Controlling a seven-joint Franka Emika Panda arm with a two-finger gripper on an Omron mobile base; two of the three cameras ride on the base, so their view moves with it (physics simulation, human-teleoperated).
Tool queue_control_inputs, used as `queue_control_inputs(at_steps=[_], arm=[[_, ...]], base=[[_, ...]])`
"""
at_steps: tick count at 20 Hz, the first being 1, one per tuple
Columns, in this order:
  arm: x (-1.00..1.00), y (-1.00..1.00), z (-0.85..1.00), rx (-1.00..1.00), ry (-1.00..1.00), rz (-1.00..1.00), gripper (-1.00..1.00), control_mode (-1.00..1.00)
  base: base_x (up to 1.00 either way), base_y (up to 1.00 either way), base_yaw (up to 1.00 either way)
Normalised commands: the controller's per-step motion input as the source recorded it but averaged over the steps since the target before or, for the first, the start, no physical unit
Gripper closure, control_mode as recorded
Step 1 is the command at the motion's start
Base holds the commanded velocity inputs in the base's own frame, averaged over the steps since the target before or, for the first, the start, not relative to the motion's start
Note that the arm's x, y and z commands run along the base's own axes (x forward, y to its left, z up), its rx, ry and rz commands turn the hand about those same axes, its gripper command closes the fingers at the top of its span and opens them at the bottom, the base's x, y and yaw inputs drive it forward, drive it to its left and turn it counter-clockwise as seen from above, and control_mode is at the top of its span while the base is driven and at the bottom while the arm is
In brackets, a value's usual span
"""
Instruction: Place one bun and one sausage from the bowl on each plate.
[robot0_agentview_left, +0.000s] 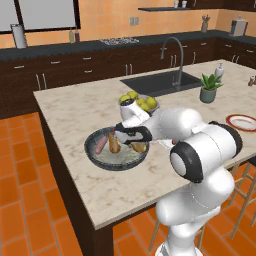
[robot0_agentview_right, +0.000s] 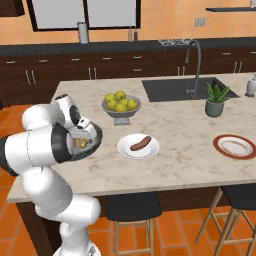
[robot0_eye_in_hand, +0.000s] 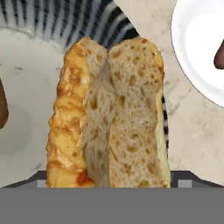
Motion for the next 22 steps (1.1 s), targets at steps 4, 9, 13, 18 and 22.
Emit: queue_control_inputs(at_steps=[4, 9, 13, 18, 22], arm=[[-0.04, -1.00, 0.92, 0.26, -0.04, -0.28, 1.00, -1.00], [0.39, -1.00, 0.36, 0.20, 0.00, -0.36, 1.00, -1.00], [0.77, -0.99, -0.27, 0.07, 0.00, -0.29, 1.00, -1.00], [0.87, -0.14, -0.60, -0.02, 0.00, -0.11, 1.00, -1.00], [0.48, -0.07, -0.57, 0.00, 0.00, -0.04, -1.00, -1.00]], base=[[0.00, 0.00, 0.00], [0.00, 0.00, 0.00], [0.00, 0.00, 0.00], [0.00, 0.00, 0.00], [0.00, 0.00, 0.00]])
